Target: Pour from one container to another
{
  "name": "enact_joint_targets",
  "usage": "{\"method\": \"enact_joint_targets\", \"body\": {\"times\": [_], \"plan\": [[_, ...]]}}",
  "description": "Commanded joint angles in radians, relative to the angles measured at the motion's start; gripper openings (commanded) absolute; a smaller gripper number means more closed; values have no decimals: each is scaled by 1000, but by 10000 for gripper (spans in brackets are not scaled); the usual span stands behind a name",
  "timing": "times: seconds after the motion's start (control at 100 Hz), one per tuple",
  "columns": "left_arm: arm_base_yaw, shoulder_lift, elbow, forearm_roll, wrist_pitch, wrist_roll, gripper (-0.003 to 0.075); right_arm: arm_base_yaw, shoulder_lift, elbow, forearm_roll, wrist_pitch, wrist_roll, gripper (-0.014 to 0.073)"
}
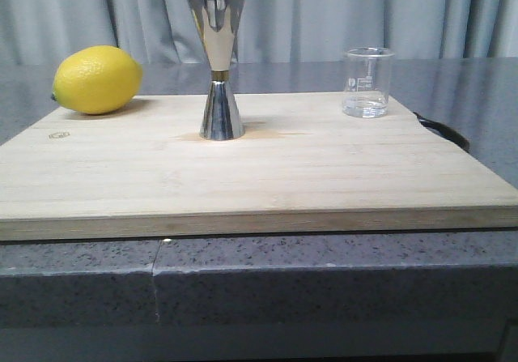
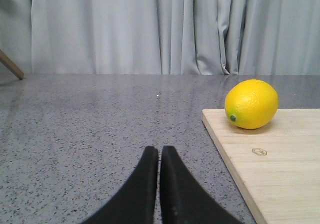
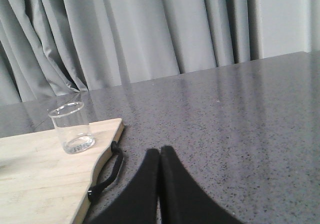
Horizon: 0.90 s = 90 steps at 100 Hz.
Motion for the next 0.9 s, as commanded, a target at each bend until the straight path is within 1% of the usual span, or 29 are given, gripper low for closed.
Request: {"method": "enact_joint_targets", "body": {"times": [0.0,0.23,0.42,0.58,0.89], "plan": [[3,-29,13,-8,-82,0,-19,-12,-19,26,3,-80,-9,-65],[3,-29,13,-8,-82,0,-19,-46,-19,26,3,-80,-9,-65],[3,-29,13,-8,-82,0,-19,-47,-19,26,1,-80,-9,-65],[3,-29,13,-8,-82,0,-19,-47,-19,26,-80,-80,-9,-65],[3,-29,13,-8,-82,0,-19,-47,-19,26,-100,-80,-9,-65]]}}
